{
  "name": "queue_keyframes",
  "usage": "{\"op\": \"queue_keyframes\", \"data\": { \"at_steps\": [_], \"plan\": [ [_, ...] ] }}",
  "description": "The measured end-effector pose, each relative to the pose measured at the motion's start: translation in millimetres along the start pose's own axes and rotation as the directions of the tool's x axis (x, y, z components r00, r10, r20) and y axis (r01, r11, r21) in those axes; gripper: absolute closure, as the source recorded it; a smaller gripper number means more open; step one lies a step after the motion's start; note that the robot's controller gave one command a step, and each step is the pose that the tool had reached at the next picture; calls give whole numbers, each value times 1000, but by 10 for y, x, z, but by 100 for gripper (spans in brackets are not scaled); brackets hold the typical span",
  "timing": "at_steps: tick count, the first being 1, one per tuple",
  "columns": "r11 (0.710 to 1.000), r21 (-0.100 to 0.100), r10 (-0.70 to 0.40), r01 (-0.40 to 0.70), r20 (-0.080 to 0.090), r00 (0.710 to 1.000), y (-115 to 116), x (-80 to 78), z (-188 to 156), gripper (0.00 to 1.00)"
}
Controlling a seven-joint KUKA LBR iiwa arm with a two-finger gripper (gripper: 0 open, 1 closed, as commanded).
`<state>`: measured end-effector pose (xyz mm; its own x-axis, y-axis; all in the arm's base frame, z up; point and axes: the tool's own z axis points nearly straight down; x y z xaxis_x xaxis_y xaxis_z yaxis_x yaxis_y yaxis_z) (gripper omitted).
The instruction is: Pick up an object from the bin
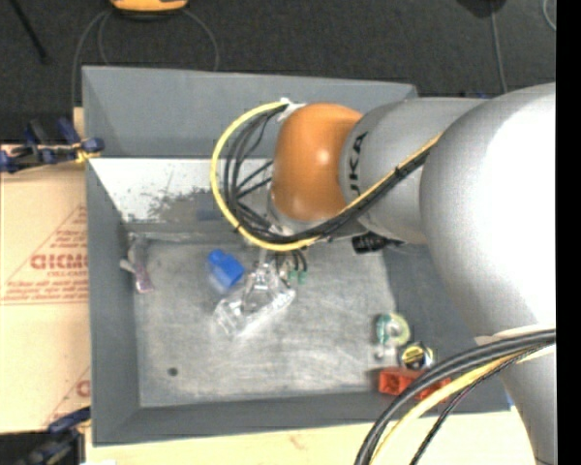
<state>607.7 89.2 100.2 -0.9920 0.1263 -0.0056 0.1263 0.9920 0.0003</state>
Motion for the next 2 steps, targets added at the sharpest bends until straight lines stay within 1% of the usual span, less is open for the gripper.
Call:
{"op": "queue_keyframes", "data": {
  "at_steps": [1,2],
  "plan": [
    [914,2,-405,405,0,914,682,-355,88,0],
    [921,1,-390,390,2,921,115,-450,-71,0]
  ]
}}
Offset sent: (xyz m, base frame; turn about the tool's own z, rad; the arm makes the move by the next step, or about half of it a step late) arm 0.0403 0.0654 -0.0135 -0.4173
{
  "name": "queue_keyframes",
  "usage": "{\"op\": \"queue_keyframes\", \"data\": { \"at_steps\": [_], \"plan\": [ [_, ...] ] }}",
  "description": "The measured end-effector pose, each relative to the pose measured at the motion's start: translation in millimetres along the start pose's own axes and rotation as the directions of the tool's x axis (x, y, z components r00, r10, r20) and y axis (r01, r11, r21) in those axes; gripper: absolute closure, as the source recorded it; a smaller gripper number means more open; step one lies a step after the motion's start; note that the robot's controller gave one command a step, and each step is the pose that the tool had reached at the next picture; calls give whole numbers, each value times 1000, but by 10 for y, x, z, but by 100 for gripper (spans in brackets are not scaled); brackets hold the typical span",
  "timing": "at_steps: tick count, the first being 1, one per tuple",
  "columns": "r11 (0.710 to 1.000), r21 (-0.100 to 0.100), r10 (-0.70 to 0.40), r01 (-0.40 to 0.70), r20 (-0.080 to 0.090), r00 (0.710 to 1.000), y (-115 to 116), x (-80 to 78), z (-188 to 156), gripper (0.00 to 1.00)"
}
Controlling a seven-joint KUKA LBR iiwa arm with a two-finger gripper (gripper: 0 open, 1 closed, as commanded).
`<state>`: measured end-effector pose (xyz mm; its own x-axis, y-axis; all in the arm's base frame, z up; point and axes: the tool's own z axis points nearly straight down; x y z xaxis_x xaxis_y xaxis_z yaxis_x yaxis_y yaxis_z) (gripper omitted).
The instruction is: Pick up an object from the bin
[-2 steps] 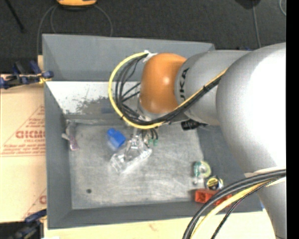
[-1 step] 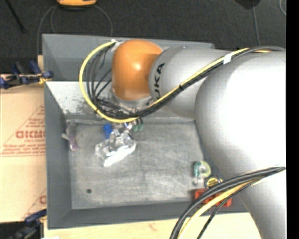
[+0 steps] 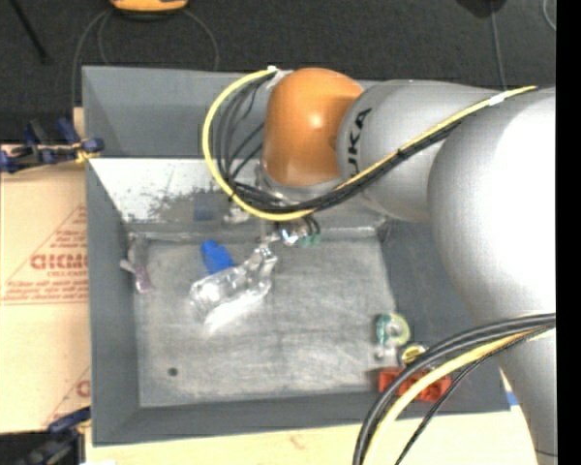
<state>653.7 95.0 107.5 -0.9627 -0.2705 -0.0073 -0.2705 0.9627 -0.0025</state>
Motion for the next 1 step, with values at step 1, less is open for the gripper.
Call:
{"op": "queue_keyframes", "data": {
  "at_steps": [1],
  "plan": [
    [951,-6,-310,310,10,951,180,54,178,0]
  ]
}}
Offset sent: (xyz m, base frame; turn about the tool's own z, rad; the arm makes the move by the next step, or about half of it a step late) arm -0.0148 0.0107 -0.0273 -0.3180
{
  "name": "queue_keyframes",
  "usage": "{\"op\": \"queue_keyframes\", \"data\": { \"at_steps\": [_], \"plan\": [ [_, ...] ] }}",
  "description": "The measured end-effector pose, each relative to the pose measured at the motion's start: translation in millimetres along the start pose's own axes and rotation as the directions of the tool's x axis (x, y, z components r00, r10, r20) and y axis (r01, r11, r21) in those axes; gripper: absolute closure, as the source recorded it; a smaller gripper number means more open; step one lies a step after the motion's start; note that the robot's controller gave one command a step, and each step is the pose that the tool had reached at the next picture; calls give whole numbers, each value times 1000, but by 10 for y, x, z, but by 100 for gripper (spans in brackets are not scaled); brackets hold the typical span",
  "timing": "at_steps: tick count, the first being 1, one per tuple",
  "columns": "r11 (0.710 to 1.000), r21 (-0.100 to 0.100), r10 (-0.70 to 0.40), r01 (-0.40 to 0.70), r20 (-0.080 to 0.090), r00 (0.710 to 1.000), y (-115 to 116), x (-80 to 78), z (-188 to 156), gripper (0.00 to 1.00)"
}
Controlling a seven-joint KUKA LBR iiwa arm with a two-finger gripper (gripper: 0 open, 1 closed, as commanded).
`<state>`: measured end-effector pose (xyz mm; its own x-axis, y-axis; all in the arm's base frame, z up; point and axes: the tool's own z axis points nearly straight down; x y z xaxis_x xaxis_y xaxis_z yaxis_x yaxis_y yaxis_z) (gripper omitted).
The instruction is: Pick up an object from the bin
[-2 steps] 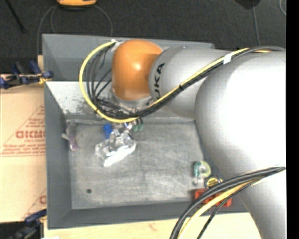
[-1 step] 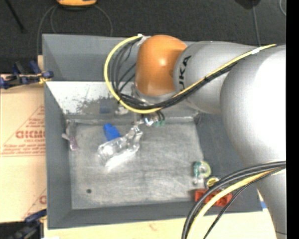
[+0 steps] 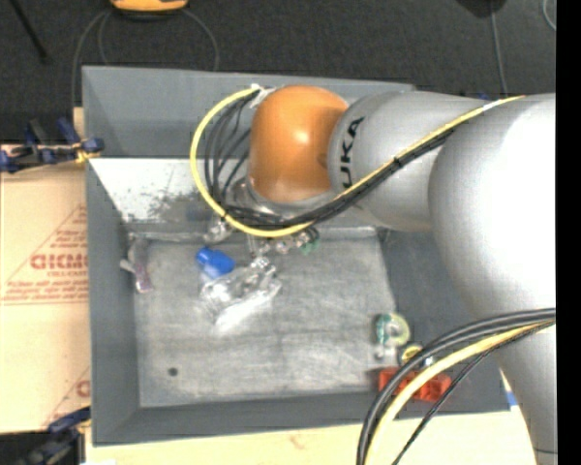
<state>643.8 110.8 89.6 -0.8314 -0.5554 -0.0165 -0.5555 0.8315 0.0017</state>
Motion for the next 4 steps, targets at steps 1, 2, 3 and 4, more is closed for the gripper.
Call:
{"op": "queue_keyframes", "data": {
  "at_steps": [1,2,3,4],
  "plan": [
    [1000,4,-28,28,-16,999,153,-201,64,0],
    [997,-2,-76,76,-10,997,137,-185,62,0],
    [998,-6,-56,56,-9,998,48,-213,64,0],
    [993,6,-120,120,-15,993,114,-288,67,0]
  ]
}}
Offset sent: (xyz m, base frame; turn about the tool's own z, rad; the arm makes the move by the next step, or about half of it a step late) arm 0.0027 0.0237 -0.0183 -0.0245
